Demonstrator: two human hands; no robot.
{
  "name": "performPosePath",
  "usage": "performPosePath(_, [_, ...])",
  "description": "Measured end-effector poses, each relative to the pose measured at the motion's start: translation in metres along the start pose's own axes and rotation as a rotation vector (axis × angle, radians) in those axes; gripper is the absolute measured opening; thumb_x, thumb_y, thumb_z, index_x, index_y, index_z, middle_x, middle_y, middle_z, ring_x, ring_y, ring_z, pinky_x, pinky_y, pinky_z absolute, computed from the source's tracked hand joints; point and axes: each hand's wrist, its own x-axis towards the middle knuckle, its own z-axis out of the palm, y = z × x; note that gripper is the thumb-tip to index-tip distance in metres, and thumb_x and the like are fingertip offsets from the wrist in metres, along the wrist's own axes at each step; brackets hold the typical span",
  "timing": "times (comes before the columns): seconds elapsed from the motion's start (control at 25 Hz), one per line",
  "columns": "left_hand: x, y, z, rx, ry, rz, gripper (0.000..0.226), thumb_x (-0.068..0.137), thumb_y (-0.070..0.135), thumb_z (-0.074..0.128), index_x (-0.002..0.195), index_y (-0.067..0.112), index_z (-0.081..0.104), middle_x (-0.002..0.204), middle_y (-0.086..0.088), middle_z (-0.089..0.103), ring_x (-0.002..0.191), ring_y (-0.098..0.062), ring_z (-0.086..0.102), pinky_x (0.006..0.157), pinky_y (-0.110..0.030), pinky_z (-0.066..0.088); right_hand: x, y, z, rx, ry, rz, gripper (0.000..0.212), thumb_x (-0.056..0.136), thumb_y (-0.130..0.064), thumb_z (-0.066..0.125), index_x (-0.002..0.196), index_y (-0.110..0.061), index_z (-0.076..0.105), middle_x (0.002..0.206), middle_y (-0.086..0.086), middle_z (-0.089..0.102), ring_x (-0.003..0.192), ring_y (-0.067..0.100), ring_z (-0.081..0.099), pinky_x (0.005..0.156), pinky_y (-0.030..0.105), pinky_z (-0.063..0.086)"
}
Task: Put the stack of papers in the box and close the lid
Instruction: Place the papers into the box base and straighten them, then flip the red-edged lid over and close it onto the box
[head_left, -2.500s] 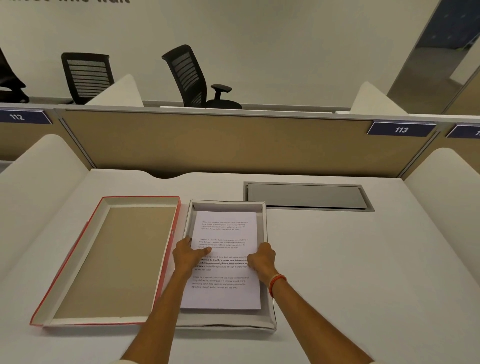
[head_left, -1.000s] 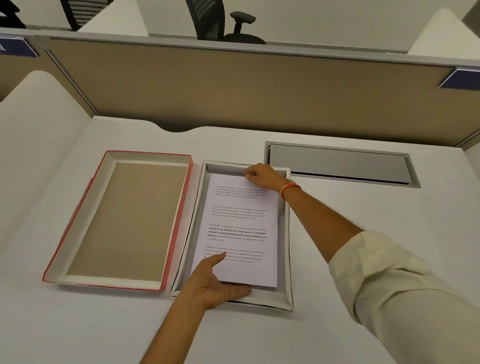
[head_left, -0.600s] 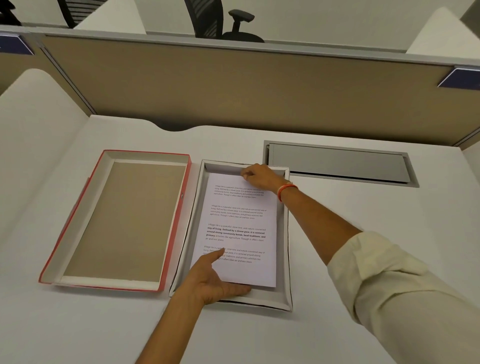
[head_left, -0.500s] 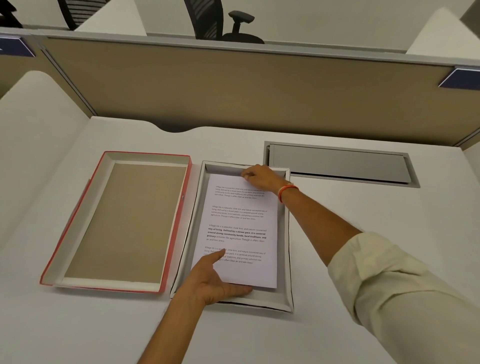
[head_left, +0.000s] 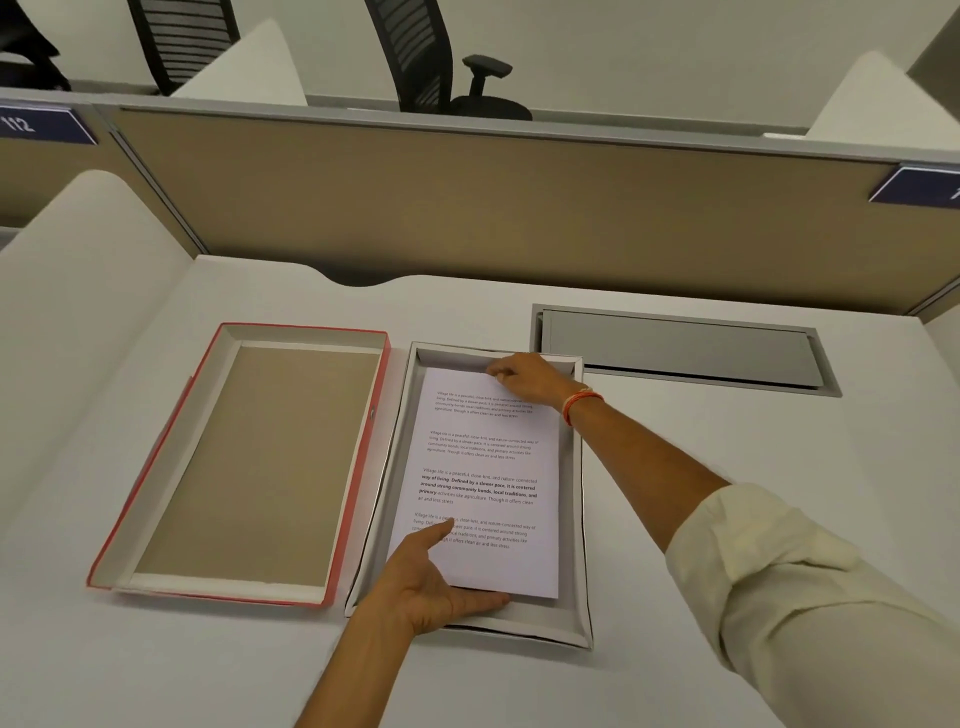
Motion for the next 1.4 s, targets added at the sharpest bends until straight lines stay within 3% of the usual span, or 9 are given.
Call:
performPosePath(0.2, [-0.017, -0.005, 0.004, 0.02, -0.039, -0.019, 0.046, 0.084, 0.018, 0.073, 0.124, 0.009, 0.052, 0.129, -0.033, 0.059, 0.116, -0.06, 0.056, 0.097, -0.074, 0.043, -0.005, 0.001, -0.011, -0.011, -0.028, -0.035, 0.035, 0.102, -0.011, 0.036, 0.126, -0.007, 0.061, 0.132, 0.013, 0.061, 0.119, 0.032, 0.057, 0.099, 0.033, 0.043])
performPosePath(0.32, [-0.04, 0.005, -0.001, 0.04, -0.121, -0.038, 0.055, 0.083, 0.02, 0.075, 0.13, 0.006, 0.05, 0.135, -0.039, 0.051, 0.118, -0.063, 0.052, 0.106, -0.068, 0.039, -0.01, -0.003, -0.019, 0.038, 0.044, -0.024, 0.036, 0.102, -0.011, 0.039, 0.135, -0.009, 0.055, 0.141, 0.01, 0.055, 0.131, 0.028, 0.05, 0.111, 0.035, 0.038])
performPosePath(0.48, [-0.074, 0.047, -0.022, 0.052, -0.13, 0.195, 0.057, 0.087, 0.025, 0.067, 0.128, -0.006, 0.044, 0.132, -0.04, 0.055, 0.121, -0.053, 0.057, 0.097, -0.063, 0.049, -0.025, -0.033, -0.005, 0.295, 0.162, -0.008, 0.038, 0.098, -0.006, 0.05, 0.136, -0.009, 0.054, 0.139, 0.01, 0.057, 0.129, 0.025, 0.053, 0.11, 0.031, 0.041])
performPosePath(0.64, [-0.092, 0.099, -0.059, 0.263, 0.266, 0.881, 0.019, 0.094, 0.015, 0.06, 0.11, 0.004, 0.061, 0.123, -0.023, 0.066, 0.12, -0.039, 0.062, 0.1, -0.046, 0.052, -0.047, -0.091, 0.044, 0.631, 0.181, 0.049, 0.047, 0.091, -0.006, 0.062, 0.137, -0.007, 0.051, 0.136, 0.01, 0.059, 0.121, 0.022, 0.059, 0.105, 0.028, 0.046])
performPosePath(0.8, [-0.103, 0.144, -0.114, 0.668, 0.975, 1.34, 0.032, 0.087, 0.007, 0.068, 0.118, 0.008, 0.061, 0.122, -0.017, 0.067, 0.117, -0.037, 0.062, 0.098, -0.04, 0.047, -0.065, -0.15, 0.103, 0.88, 0.159, 0.107, 0.054, 0.083, -0.007, 0.071, 0.134, -0.009, 0.052, 0.132, 0.008, 0.059, 0.12, 0.022, 0.059, 0.104, 0.032, 0.049])
performPosePath(0.96, [-0.111, 0.185, -0.178, 0.878, 1.265, 1.234, 0.052, 0.085, 0.001, 0.071, 0.134, -0.002, 0.053, 0.132, -0.03, 0.059, 0.121, -0.049, 0.056, 0.104, -0.056, 0.045, -0.072, -0.185, 0.159, 0.804, 0.157, 0.155, 0.035, 0.08, -0.011, 0.073, 0.113, -0.008, 0.062, 0.111, 0.009, 0.07, 0.101, 0.025, 0.068, 0.087, 0.033, 0.059])
performPosePath(1.12, [-0.109, 0.201, -0.21, 0.972, 1.223, 1.134, 0.04, 0.084, 0.006, 0.074, 0.121, -0.007, 0.065, 0.118, -0.029, 0.069, 0.112, -0.048, 0.063, 0.106, -0.055, 0.045, -0.071, -0.192, 0.187, 0.713, 0.189, 0.213, 0.027, 0.081, -0.004, 0.068, 0.107, -0.008, 0.062, 0.104, 0.008, 0.069, 0.082, 0.012, 0.061, 0.057, 0.006, 0.044])
performPosePath(1.28, [-0.103, 0.202, -0.218, 0.968, 1.196, 1.168, 0.032, 0.085, 0.006, 0.073, 0.115, -0.005, 0.07, 0.111, -0.028, 0.073, 0.106, -0.047, 0.066, 0.102, -0.054, 0.048, -0.068, -0.194, 0.196, 0.675, 0.191, 0.185, 0.027, 0.08, 0.006, 0.065, 0.102, -0.008, 0.067, 0.102, 0.008, 0.073, 0.087, 0.016, 0.068, 0.072, 0.02, 0.059])
performPosePath(1.4, [-0.108, 0.198, -0.212, 0.933, 1.265, 1.223, 0.025, 0.087, 0.004, 0.069, 0.112, -0.002, 0.073, 0.106, -0.029, 0.073, 0.098, -0.049, 0.066, 0.09, -0.053, 0.053, -0.067, -0.189, 0.199, 0.669, 0.182, 0.137, 0.028, 0.08, 0.003, 0.068, 0.105, -0.009, 0.069, 0.105, 0.006, 0.074, 0.094, 0.018, 0.07, 0.072, 0.012, 0.055])
